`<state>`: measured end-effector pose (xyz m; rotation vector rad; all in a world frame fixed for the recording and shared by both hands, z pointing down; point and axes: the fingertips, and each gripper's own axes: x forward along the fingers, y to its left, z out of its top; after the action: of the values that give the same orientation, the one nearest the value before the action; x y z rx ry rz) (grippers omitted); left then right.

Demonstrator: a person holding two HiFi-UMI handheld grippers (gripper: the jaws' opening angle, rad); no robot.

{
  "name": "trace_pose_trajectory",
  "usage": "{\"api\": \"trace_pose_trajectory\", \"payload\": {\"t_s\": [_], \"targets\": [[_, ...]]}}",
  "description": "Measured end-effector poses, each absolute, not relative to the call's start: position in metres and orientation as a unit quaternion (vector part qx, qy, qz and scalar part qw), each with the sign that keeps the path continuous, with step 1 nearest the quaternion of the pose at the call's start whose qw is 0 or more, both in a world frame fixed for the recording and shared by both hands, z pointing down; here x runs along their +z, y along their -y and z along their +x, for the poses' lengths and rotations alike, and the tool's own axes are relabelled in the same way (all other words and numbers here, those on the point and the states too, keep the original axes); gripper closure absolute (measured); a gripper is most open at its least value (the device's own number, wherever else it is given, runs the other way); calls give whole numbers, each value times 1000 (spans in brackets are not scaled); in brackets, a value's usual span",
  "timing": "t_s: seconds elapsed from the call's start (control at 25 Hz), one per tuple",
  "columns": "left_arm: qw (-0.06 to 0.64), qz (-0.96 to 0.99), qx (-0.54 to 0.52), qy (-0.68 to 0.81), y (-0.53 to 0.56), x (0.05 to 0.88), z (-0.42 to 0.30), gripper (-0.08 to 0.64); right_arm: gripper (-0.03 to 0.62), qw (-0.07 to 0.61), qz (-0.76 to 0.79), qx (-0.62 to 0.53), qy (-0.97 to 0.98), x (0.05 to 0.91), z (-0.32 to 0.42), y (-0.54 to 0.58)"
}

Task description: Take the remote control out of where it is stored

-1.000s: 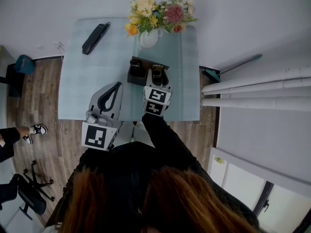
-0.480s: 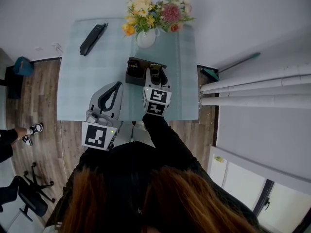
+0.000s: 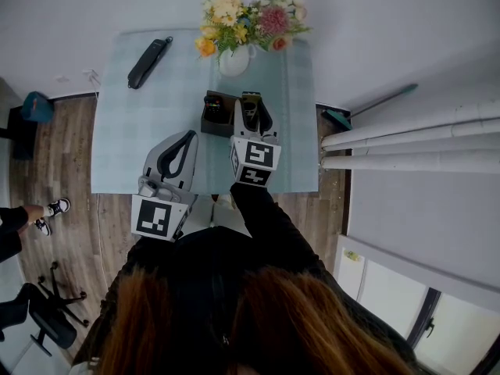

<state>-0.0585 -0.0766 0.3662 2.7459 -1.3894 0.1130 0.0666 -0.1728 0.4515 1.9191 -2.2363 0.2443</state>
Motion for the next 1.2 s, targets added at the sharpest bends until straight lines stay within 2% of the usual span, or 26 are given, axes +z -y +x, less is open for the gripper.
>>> {"api": "trace_pose_trajectory", "payload": {"t_s": [1.2], "targets": [[16, 887, 22, 461, 84, 358, -56, 555, 405, 10, 621, 11, 783, 339, 93, 125]]}}
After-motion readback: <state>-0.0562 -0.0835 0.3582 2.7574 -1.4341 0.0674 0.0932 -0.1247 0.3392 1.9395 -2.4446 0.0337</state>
